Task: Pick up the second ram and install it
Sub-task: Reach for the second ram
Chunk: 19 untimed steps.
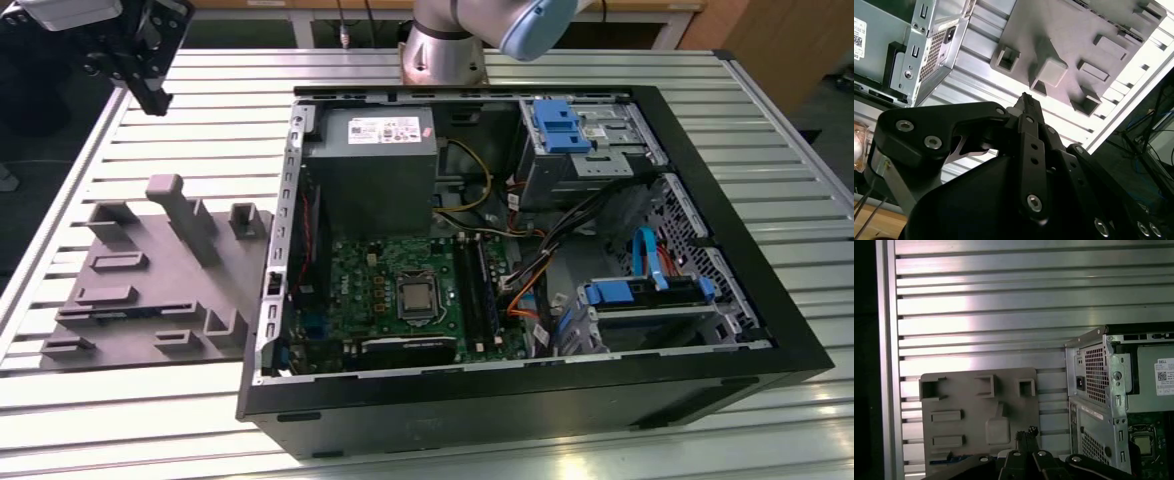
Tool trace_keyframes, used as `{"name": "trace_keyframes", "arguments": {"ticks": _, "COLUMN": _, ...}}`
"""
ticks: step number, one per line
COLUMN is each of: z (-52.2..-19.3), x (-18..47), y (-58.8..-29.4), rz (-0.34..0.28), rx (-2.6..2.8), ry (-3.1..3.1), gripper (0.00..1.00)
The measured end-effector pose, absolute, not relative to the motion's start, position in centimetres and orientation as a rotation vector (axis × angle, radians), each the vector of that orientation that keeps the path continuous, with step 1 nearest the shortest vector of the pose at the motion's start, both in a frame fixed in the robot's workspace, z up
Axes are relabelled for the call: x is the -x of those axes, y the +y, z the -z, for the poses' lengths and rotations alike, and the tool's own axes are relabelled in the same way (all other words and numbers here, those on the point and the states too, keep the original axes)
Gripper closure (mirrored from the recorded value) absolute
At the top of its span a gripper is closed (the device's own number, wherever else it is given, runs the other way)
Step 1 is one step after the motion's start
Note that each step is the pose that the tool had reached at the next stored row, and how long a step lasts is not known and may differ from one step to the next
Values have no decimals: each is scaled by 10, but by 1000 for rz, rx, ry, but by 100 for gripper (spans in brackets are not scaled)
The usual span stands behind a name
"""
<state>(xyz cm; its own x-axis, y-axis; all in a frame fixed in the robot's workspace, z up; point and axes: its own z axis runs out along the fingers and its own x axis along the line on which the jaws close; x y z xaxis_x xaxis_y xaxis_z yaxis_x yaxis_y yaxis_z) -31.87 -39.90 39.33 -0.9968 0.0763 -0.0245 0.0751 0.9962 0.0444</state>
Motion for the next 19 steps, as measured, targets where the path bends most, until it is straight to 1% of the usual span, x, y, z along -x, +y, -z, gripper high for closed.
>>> {"name": "trace_keyframes", "arguments": {"ticks": 19, "z": -393, "x": 328, "y": -400, "rz": -68, "rx": -118, "ry": 3112, "gripper": 89}}
